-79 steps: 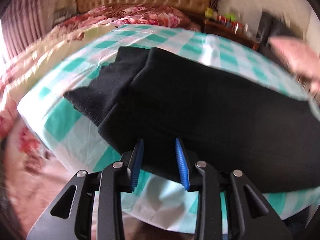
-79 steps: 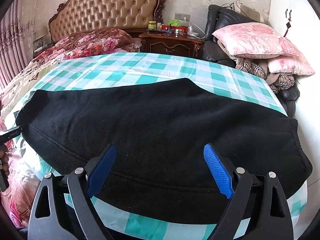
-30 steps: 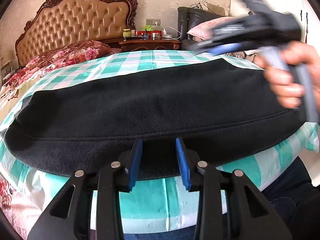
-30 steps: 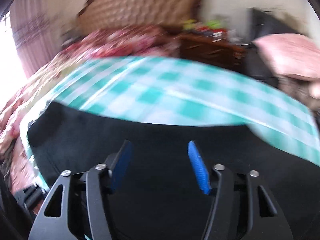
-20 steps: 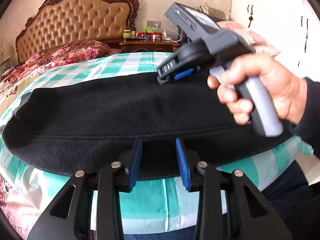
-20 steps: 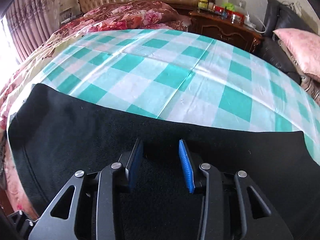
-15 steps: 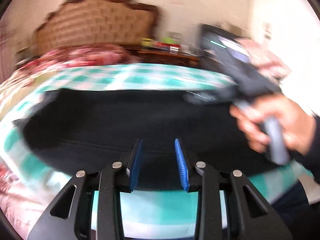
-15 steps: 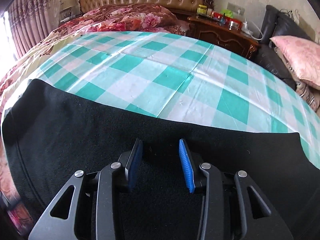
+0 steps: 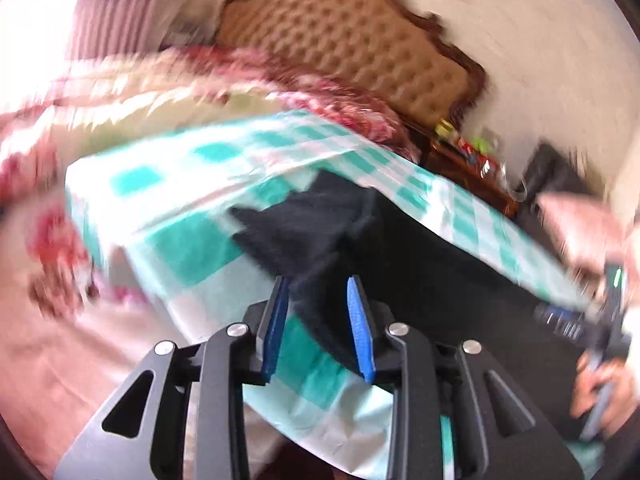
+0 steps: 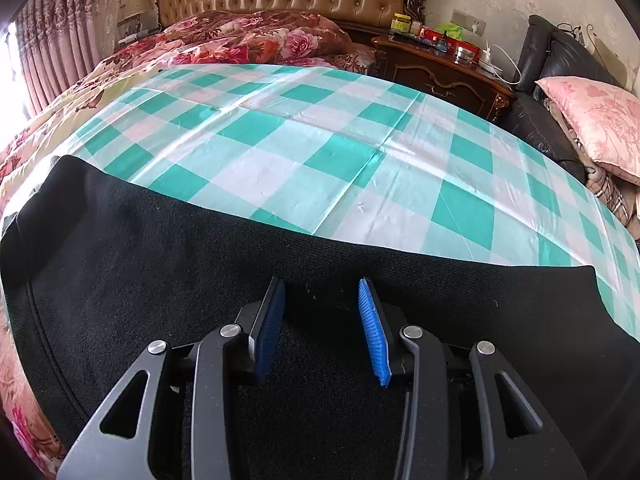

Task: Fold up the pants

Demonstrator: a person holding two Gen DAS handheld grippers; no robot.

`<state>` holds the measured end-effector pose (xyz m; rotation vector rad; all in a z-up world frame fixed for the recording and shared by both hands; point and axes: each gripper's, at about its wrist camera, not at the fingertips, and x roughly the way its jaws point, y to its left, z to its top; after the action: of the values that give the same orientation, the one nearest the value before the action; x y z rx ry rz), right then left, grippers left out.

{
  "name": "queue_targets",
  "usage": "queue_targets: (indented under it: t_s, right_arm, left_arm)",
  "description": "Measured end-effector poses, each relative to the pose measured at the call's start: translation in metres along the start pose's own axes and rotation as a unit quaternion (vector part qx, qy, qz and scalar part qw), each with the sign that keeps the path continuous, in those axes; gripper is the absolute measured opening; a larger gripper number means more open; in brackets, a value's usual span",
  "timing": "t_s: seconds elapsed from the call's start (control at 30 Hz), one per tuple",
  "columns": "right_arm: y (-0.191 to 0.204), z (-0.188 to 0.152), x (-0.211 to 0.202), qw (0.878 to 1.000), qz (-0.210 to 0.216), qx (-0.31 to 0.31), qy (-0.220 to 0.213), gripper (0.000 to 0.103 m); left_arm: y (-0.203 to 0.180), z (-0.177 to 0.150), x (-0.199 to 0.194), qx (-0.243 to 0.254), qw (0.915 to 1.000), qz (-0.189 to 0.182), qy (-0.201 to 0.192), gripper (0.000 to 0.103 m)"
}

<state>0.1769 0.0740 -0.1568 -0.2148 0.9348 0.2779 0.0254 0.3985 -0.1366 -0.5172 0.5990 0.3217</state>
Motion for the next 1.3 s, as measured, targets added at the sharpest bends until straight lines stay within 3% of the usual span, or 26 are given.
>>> queue_targets:
  t_s: [0.13, 0.2, 0.37, 0.47, 0.53, 0.77, 0.83, 0.87, 0.9, 1.2, 1.3]
  right_arm:
    - [0.001, 0.000, -0.003, 1.000, -0.007, -0.005, -0.003, 0.040]
    - [0.003, 0.001, -0.010, 1.000, 0.002, -0.006, -0.011, 0.053]
    - [0.030, 0.017, -0.024, 0.995, 0.056, -0.070, -0.033, 0.075]
    - [0.043, 0.037, -0.014, 0.987, 0.127, -0.100, -0.002, 0.075]
    - [0.052, 0.046, -0.008, 0.984, 0.133, -0.121, 0.001, 0.074]
    - [0.086, 0.064, 0.007, 0.965, 0.150, -0.213, 0.023, 0.042]
    - [0.091, 0.062, 0.014, 0.962, 0.150, -0.227, 0.037, 0.027]
    - [0.093, 0.061, 0.017, 0.961, 0.148, -0.230, 0.042, 0.012]
    - [0.091, 0.060, 0.019, 0.962, 0.146, -0.228, 0.043, 0.007]
    - [0.088, 0.061, 0.026, 0.971, 0.128, -0.200, 0.023, 0.004]
    - [0.086, 0.061, 0.027, 0.976, 0.122, -0.182, 0.015, 0.004]
  left_arm:
    - [0.017, 0.003, 0.004, -0.051, 0.9978, -0.036, 0.025, 0.031]
    - [0.019, 0.007, 0.008, -0.064, 0.9963, -0.050, 0.028, 0.031]
    - [0.016, 0.016, 0.022, -0.054, 0.9964, -0.042, 0.050, 0.030]
    - [0.015, 0.016, 0.024, -0.047, 0.9967, -0.042, 0.052, 0.027]
    - [0.014, 0.016, 0.025, -0.042, 0.9969, -0.041, 0.051, 0.026]
    - [0.017, 0.015, 0.030, -0.046, 0.9966, -0.046, 0.051, 0.025]
    - [0.016, 0.015, 0.030, -0.042, 0.9968, -0.046, 0.050, 0.024]
    - [0.015, 0.015, 0.030, -0.039, 0.9970, -0.046, 0.049, 0.022]
    - [0.015, 0.015, 0.029, -0.036, 0.9971, -0.046, 0.048, 0.021]
    - [0.005, 0.029, 0.025, -0.008, 0.9987, -0.041, 0.029, 0.017]
    - [0.016, 0.023, 0.037, -0.029, 0.9978, -0.038, 0.047, 0.026]
